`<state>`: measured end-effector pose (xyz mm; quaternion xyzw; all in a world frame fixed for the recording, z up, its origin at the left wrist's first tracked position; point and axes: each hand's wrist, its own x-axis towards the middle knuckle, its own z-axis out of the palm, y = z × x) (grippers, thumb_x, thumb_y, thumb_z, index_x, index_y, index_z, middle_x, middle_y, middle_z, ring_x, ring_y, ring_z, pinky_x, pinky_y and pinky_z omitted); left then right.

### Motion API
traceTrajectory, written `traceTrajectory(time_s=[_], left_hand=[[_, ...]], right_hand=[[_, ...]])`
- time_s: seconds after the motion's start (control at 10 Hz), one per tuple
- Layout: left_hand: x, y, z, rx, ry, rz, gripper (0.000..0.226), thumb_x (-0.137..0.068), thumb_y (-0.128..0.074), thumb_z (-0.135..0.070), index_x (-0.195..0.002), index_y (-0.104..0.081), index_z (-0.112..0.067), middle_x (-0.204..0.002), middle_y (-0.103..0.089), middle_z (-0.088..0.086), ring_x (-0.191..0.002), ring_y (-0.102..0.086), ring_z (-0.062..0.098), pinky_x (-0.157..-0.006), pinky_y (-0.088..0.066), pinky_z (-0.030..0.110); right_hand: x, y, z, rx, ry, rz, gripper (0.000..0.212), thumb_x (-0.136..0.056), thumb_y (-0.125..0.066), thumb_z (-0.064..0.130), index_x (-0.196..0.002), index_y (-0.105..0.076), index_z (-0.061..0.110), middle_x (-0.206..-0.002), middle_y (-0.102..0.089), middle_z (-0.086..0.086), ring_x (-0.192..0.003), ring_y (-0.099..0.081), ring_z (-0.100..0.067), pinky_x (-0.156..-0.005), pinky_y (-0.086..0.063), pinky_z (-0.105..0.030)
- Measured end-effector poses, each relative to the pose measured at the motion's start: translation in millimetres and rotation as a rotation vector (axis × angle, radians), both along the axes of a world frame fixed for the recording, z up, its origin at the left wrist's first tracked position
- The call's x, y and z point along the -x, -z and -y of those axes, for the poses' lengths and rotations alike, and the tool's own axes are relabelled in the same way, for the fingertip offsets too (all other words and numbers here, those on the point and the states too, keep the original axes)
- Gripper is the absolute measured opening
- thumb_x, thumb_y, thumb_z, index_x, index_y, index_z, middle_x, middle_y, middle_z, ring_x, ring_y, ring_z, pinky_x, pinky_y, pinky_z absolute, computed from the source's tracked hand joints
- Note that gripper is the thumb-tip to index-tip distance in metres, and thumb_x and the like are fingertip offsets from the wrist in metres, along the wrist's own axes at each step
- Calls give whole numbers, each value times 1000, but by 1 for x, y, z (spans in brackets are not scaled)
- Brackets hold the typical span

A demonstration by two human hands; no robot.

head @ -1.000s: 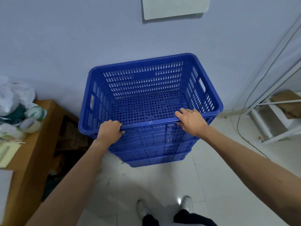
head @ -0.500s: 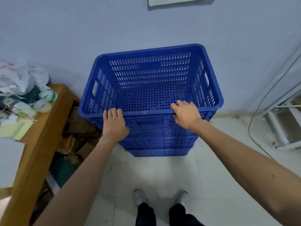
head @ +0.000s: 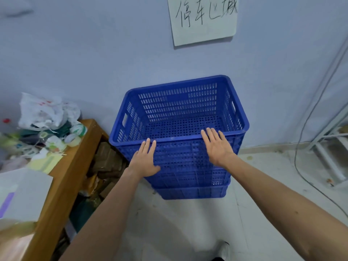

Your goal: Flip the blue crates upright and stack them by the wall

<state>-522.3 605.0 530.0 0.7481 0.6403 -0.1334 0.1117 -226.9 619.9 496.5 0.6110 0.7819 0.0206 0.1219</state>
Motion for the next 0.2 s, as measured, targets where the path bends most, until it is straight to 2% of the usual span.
traceTrajectory(time_s=[0.1,0.2], left_hand=[[8,-6,25,79,-104,114,104,-87,-61,-52,-156,12,-22,-164,15,0,-152,5,21,-118,-24,43],[25,-9,50,69,-100,120,103,-87,-61,-50,-156,9,-20,-165,8,4,-152,1,22,-121,-19,42]], right_hand=[[3,-16,20,40,42,48,91,-98,-51,30,-155,18,8,-164,13,-17,-153,7,-32,-124,-6,-46],[9,-31,38,110,65,69,80,-101,-44,31,-157,9,6,-165,9,-15,-153,4,-31,-124,-9,-45]])
